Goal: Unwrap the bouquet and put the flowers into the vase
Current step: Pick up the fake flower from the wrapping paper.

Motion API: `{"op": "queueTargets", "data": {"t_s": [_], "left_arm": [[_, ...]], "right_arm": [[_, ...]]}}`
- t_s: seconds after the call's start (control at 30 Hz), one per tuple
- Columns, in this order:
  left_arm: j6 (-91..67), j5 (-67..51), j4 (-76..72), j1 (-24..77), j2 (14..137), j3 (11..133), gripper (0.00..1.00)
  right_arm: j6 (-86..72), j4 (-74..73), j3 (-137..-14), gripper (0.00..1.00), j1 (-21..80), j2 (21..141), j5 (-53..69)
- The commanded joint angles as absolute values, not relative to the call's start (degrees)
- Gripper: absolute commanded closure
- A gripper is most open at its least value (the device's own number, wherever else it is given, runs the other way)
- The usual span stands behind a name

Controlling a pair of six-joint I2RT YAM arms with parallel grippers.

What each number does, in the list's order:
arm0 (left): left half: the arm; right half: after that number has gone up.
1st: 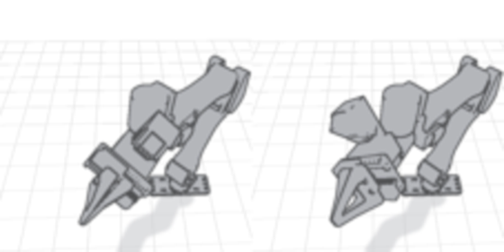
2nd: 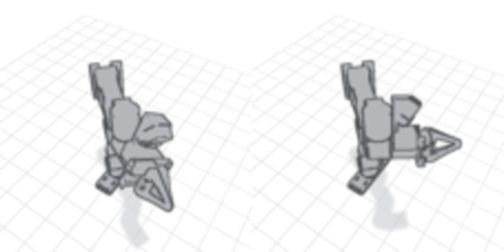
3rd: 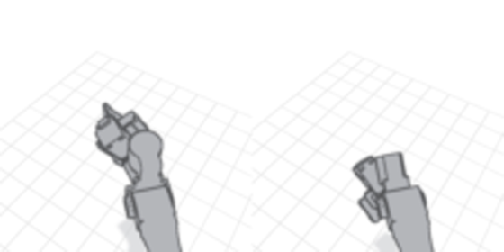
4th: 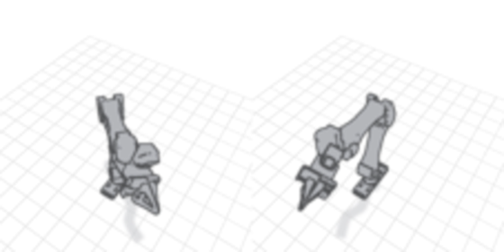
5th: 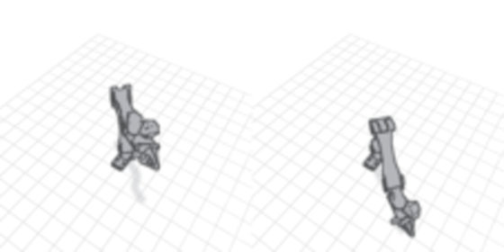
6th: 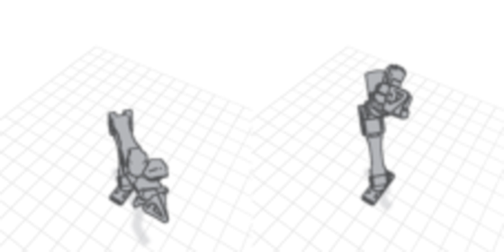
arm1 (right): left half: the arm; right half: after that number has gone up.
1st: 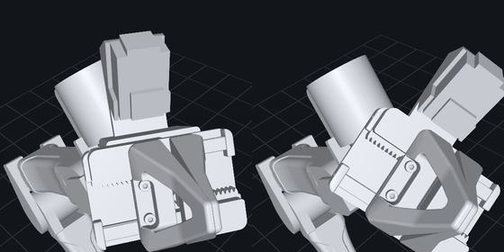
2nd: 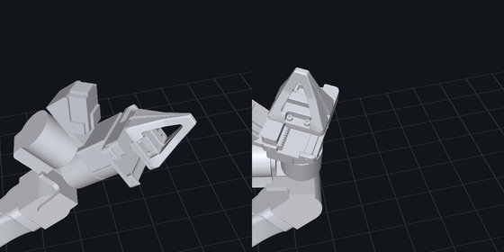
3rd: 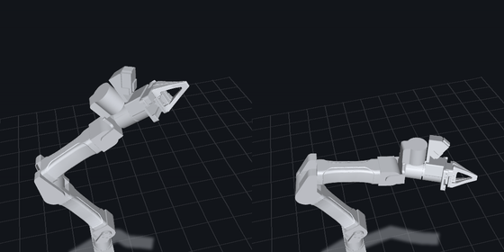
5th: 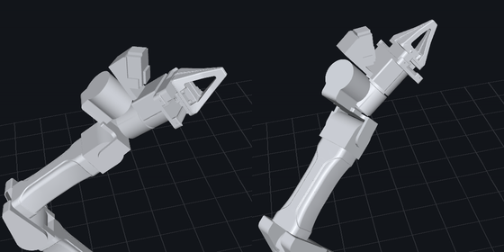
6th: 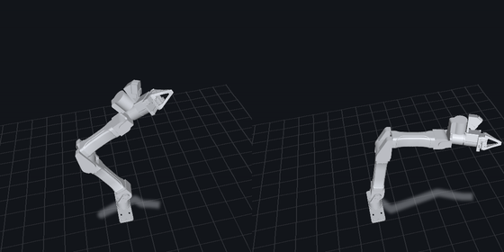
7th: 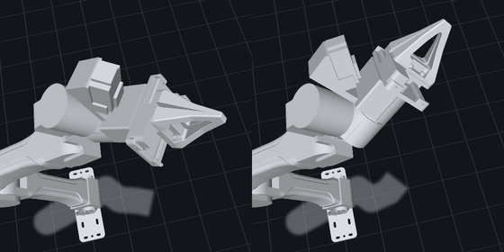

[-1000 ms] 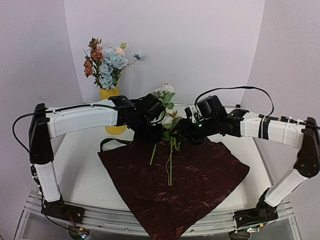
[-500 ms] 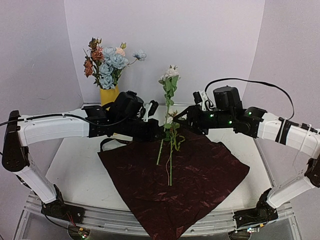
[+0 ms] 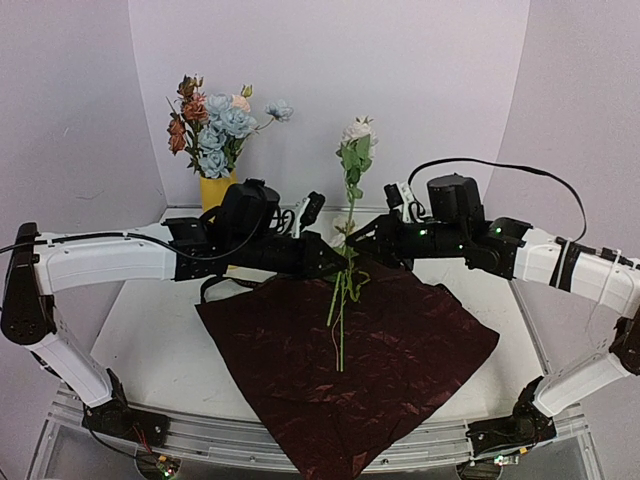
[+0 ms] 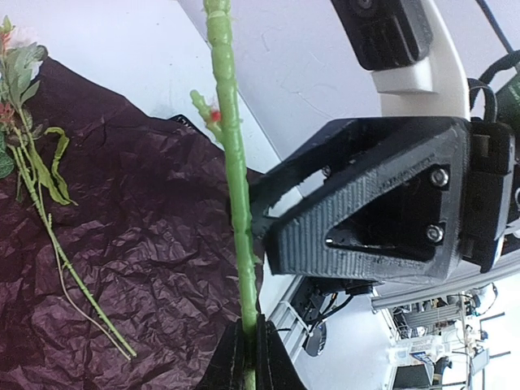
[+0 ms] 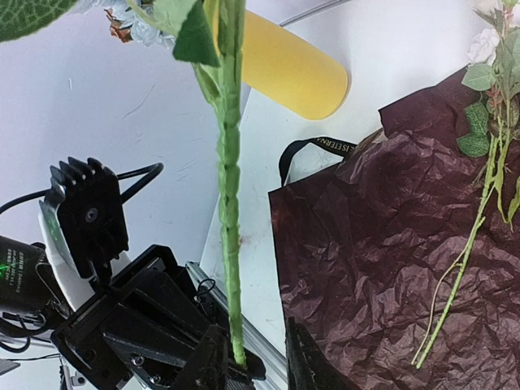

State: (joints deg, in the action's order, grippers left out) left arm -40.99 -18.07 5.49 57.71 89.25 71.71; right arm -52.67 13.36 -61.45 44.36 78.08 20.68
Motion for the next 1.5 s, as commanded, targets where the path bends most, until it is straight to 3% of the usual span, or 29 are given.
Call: {"op": "queueTargets", "data": {"t_s": [0.0,0.27,0.47,0.53,0.57,0.7,0.77,0.83,1.1,1.47], "left_arm": [[-41.4,-20.8,0.3,57.9,86.8,71.5,0.96],[-41.3,-21.8,-1.6,57.9,86.8,71.6,0.96],[-41.3,-22.9,-2.3,57.9,87.1,71.7,0.95],[-41.3,-22.9,-2.3,57.9,87.1,71.7,0.92],[-41.4,-22.8,-2.3,57.9,87.1,71.6,0.86],[-42.0,-20.6,-1.6,57.8,86.0,70.8,0.42],[-42.0,-18.1,-1.5,57.8,84.7,70.1,0.31],[-42.1,-16.2,-1.5,57.7,83.2,69.8,0.27],[-45.1,-13.7,-2.3,54.1,85.0,75.9,0.25],[-48.2,-20.4,-2.5,50.2,93.5,85.7,0.3]], "right_arm": [[-53.0,16.6,-61.5,0.74,44.6,77.3,22.5],[-53.7,17.8,-60.9,0.76,44.6,77.9,23.2],[-54.3,19.4,-60.8,0.9,44.6,78.5,24.5],[-54.2,19.5,-60.8,0.99,44.6,78.5,24.6],[-54.1,19.5,-60.7,1.0,44.6,78.3,24.4],[-53.4,19.5,-59.7,1.0,44.6,76.9,22.9],[-52.6,19.5,-59.4,1.0,44.6,76.6,22.8],[-52.2,19.4,-59.2,1.0,44.6,76.4,23.1],[-51.7,19.4,-58.7,1.0,44.6,75.3,23.4],[-50.7,21.3,-57.9,1.0,44.6,73.8,26.2]]}}
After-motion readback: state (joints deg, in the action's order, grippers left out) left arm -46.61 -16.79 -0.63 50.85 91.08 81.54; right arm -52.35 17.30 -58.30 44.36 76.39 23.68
